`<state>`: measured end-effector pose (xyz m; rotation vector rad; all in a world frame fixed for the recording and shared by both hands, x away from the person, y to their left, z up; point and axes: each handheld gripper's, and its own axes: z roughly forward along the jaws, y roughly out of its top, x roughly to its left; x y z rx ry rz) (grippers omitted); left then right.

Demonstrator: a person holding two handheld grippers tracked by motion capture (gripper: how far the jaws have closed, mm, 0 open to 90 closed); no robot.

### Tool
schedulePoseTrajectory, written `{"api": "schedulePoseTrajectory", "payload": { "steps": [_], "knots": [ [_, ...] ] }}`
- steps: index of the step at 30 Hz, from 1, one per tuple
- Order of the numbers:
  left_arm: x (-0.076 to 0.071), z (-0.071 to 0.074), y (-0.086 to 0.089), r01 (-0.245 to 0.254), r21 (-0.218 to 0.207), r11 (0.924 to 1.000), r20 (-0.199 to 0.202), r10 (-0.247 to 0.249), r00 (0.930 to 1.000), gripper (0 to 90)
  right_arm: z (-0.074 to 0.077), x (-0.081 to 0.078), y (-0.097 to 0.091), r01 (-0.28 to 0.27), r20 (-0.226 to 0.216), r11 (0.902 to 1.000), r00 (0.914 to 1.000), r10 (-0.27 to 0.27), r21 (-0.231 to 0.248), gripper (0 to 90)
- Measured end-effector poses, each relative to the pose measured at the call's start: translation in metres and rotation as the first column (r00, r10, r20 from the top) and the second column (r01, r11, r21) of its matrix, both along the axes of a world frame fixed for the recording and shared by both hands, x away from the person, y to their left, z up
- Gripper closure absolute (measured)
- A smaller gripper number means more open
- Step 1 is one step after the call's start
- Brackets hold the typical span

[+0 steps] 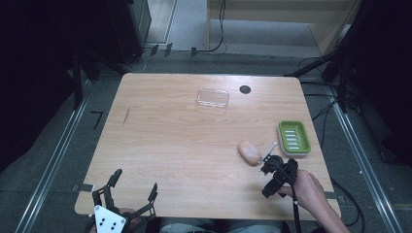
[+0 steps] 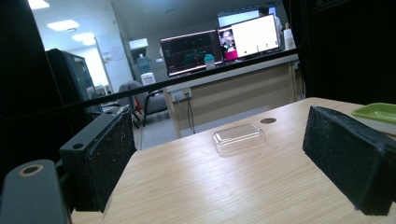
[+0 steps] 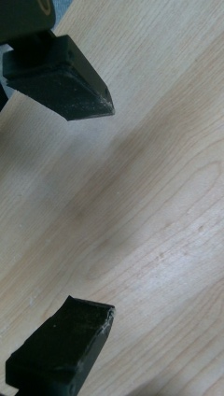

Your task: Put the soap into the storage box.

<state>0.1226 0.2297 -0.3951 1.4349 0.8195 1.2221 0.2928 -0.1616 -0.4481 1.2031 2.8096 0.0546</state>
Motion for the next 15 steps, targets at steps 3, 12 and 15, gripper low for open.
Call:
{"api": "schedulePoseTrajectory", "payload": {
  "steps": [3, 12, 15],
  "knots": [
    [0.000, 0.000, 0.000, 0.000, 0.000, 1.0000, 0.000, 0.000, 1.0000, 9.9, 0.001, 0.001, 0.001, 0.000, 0.006, 1.0000, 1.0000, 0.000, 0.001, 5.6],
    [0.000, 0.000, 0.000, 0.000, 0.000, 1.0000, 0.001, 0.000, 1.0000, 9.9, 0.006, 0.009, 0.008, -0.015, 0.015, 0.9999, 0.9998, 0.015, -0.001, 4.3],
    [0.000, 0.000, 0.000, 0.000, 0.000, 1.0000, 0.000, 0.000, 1.0000, 9.9, 0.008, 0.014, 0.011, -0.014, 0.015, 0.9999, 0.9998, 0.014, 0.000, 4.2]
  ]
}}
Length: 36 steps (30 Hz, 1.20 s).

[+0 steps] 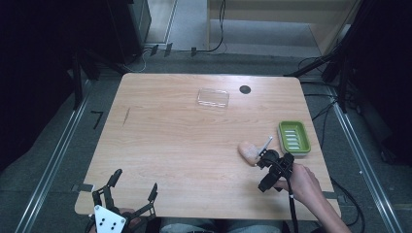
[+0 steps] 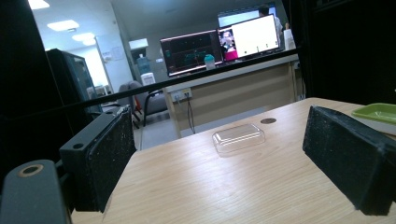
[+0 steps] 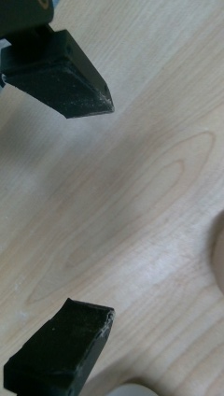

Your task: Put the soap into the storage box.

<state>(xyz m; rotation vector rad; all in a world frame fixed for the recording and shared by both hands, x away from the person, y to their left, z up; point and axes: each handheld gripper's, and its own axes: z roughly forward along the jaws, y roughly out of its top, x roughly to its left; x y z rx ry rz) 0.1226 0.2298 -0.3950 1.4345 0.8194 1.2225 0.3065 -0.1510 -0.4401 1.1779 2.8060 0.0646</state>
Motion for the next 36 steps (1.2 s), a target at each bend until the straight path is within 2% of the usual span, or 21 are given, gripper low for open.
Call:
{"api": "schedulePoseTrajectory", "payload": {
  "steps": [18, 36],
  "knots": [
    [0.000, 0.000, 0.000, 0.000, -0.001, 1.0000, 0.000, 0.000, 1.0000, 9.9, 0.008, 0.023, 0.017, -0.014, 0.017, 0.9998, 0.9998, 0.014, 0.011, 3.1],
    [0.000, 0.000, 0.001, 0.001, 0.000, 1.0000, 0.000, -0.001, 1.0000, 9.9, 0.011, 0.045, 0.037, -0.025, 0.011, 0.9994, 0.9996, 0.025, 0.024, 1.8]
  ]
}}
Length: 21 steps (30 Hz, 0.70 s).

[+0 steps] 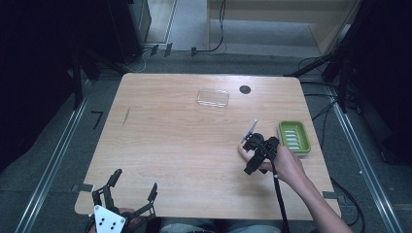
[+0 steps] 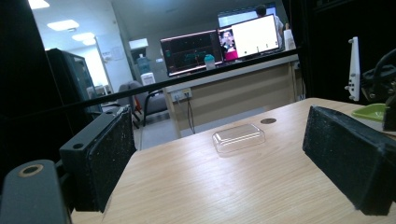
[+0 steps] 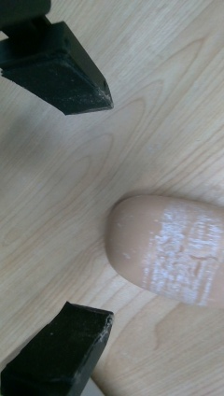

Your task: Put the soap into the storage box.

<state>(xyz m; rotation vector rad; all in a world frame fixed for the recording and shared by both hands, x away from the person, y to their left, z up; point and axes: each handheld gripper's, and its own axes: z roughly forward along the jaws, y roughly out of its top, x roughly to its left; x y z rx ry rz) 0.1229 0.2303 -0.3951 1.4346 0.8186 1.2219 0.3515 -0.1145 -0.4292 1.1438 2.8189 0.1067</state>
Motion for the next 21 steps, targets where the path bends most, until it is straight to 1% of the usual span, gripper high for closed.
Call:
{"api": "schedulePoseTrajectory", "payload": {
  "steps": [4, 6, 7, 8, 15, 16, 19, 21],
  "knots": [
    [0.000, 0.000, 0.000, 0.000, 0.000, 1.0000, 0.000, 0.000, 1.0000, 9.9, 0.000, 0.005, 0.004, 0.002, 0.001, 0.9999, 1.0000, -0.002, 0.014, 1.5],
    [0.000, 0.000, 0.000, 0.000, -0.002, 1.0000, 0.001, 0.000, 1.0000, 9.9, 0.000, 0.009, 0.005, 0.003, -0.006, 0.9998, 1.0000, -0.003, 0.021, 1.2],
    [0.000, 0.000, 0.000, 0.000, -0.002, 1.0000, 0.001, 0.000, 1.0000, 9.9, -0.001, 0.010, 0.005, 0.016, -0.005, 0.9995, 0.9999, -0.016, 0.028, 1.2],
    [0.000, 0.000, 0.000, 0.000, -0.002, 1.0000, 0.001, 0.000, 1.0000, 9.9, 0.000, 0.011, 0.005, 0.011, -0.008, 0.9997, 0.9999, -0.011, 0.024, 1.1],
    [0.000, 0.000, 0.000, 0.000, -0.001, 1.0000, 0.001, 0.000, 1.0000, 9.9, -0.003, 0.022, 0.007, 0.030, -0.012, 0.9989, 0.9995, -0.029, 0.035, 0.8],
    [0.000, 0.000, 0.000, 0.000, -0.001, 1.0000, 0.001, 0.000, 1.0000, 9.9, -0.003, 0.024, 0.007, 0.031, -0.022, 0.9990, 0.9993, -0.030, 0.033, 0.7],
    [0.000, 0.000, 0.000, 0.000, -0.001, 1.0000, 0.001, 0.000, 1.0000, 9.9, -0.005, 0.028, 0.007, 0.039, -0.021, 0.9984, 0.9990, -0.039, 0.041, 0.4],
    [0.000, 0.000, 0.000, 0.000, -0.002, 1.0000, 0.001, 0.000, 1.0000, 9.9, -0.005, 0.031, 0.007, 0.044, -0.031, 0.9982, 0.9986, -0.042, 0.042, 0.4]
  ]
}}
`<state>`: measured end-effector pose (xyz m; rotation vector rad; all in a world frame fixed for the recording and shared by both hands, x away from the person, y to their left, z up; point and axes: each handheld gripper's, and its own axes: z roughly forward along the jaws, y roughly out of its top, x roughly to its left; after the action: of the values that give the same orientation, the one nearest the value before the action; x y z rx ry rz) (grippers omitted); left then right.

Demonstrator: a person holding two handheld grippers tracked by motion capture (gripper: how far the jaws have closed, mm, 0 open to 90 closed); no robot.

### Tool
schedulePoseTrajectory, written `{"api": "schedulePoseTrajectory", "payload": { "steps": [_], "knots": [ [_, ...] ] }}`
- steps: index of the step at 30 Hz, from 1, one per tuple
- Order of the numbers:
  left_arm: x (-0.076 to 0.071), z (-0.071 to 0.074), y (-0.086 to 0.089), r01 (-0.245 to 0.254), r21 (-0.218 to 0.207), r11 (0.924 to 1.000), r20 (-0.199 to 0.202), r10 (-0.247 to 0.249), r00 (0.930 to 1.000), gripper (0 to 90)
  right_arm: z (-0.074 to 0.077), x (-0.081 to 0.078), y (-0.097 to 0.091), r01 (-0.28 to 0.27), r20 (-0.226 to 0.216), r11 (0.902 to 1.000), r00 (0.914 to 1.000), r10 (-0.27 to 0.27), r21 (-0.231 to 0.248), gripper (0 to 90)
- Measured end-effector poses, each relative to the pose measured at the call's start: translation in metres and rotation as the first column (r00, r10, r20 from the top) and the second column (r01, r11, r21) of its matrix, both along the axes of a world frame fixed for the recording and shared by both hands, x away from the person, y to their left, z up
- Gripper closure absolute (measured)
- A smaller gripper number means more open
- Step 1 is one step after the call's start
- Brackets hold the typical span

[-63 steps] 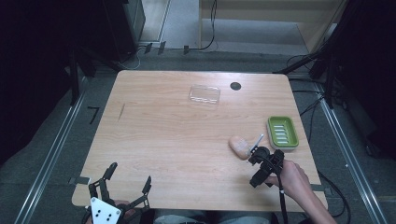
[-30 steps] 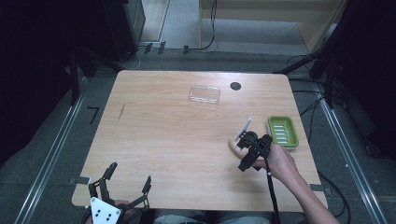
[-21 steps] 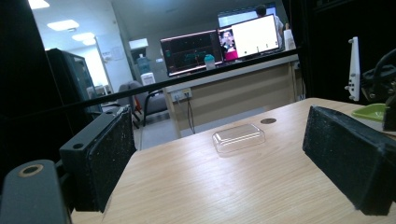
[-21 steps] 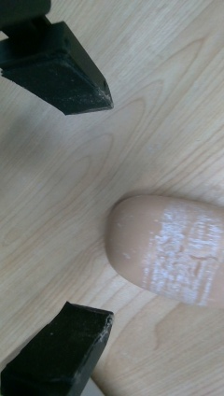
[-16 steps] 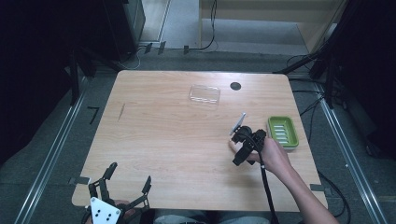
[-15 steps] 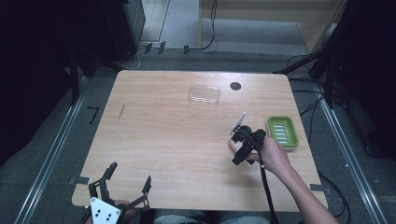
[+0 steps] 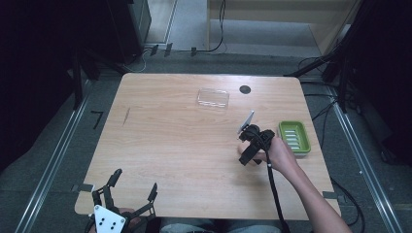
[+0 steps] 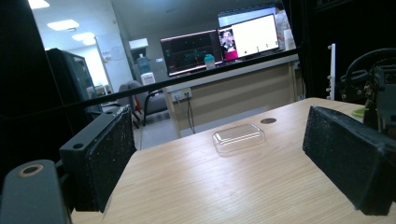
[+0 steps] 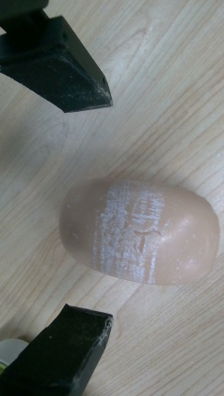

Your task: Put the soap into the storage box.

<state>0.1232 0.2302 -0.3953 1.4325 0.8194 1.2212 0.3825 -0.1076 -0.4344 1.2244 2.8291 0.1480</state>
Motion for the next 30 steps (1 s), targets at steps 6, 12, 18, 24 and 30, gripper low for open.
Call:
{"api": "schedulePoseTrajectory", "payload": {
  "steps": [6, 12, 18, 24, 30],
  "knots": [
    [0.000, 0.000, 0.000, 0.000, 0.001, 1.0000, 0.000, 0.000, 1.0000, 9.9, -0.005, 0.009, 0.000, 0.014, -0.011, 0.9999, 0.9998, -0.014, -0.003, 0.4],
    [0.000, 0.000, 0.000, 0.000, -0.001, 1.0000, 0.001, 0.000, 1.0000, 9.9, -0.014, 0.019, 0.002, 0.029, -0.036, 0.9995, 0.9989, -0.030, -0.013, 0.4],
    [0.000, 0.000, 0.000, 0.000, -0.003, 1.0000, 0.001, 0.000, 1.0000, 9.9, -0.020, 0.026, 0.003, 0.045, -0.049, 0.9988, 0.9978, -0.046, -0.021, 4.6],
    [0.000, 0.000, 0.000, 0.000, 0.000, 1.0000, 0.001, 0.000, 1.0000, 9.9, -0.024, 0.027, 0.005, 0.054, -0.040, 0.9984, 0.9977, -0.054, -0.019, 13.4],
    [0.000, 0.000, 0.000, 0.000, 0.000, 1.0000, 0.002, 0.000, 1.0000, 9.9, -0.027, 0.028, 0.004, 0.067, -0.056, 0.9972, 0.9960, -0.069, -0.032, 19.7]
  ]
}}
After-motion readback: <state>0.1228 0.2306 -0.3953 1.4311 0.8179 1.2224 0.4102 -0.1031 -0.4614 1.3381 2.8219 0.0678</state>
